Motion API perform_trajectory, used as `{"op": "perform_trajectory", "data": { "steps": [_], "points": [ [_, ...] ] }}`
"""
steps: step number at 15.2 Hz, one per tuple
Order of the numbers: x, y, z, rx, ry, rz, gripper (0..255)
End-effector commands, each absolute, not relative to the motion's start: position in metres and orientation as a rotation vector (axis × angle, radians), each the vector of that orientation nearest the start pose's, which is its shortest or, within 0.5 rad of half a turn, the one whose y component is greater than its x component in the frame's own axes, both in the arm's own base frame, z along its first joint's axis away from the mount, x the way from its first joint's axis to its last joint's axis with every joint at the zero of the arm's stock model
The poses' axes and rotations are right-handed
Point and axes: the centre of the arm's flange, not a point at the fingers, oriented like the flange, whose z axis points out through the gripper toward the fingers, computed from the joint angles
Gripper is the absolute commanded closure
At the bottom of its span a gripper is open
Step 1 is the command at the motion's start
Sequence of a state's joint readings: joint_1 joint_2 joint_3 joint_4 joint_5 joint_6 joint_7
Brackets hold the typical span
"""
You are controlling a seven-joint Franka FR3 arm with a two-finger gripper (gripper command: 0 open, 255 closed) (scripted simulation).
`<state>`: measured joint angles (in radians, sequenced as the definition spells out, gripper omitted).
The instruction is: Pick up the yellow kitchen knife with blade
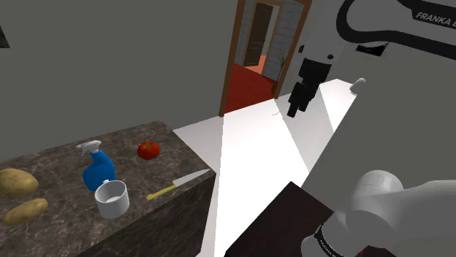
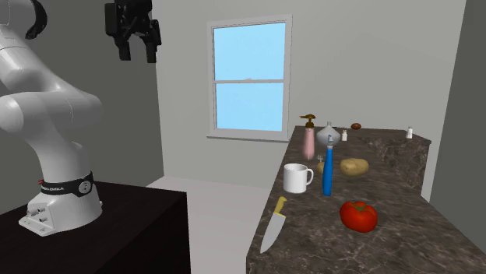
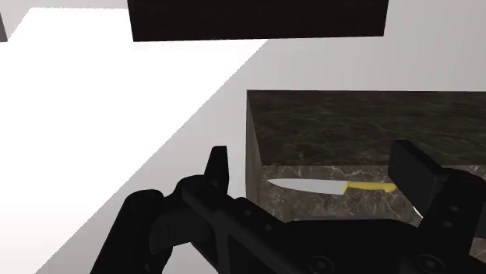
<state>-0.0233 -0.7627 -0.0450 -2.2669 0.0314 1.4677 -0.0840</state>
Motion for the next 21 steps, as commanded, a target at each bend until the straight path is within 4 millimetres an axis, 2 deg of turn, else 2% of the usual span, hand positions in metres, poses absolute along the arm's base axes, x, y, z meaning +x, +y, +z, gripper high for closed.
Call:
{"op": "perform_trajectory", "data": {
  "steps": [1,11,21],
  "points": [
    [0.302,-0.022,0.616,-3.076,-0.048,0.05,0],
    [0.365,-0.046,0.504,-2.949,-0.473,-0.065,0],
    [0.44,-0.039,0.397,-2.764,-0.867,-0.173,0]
  ]
}}
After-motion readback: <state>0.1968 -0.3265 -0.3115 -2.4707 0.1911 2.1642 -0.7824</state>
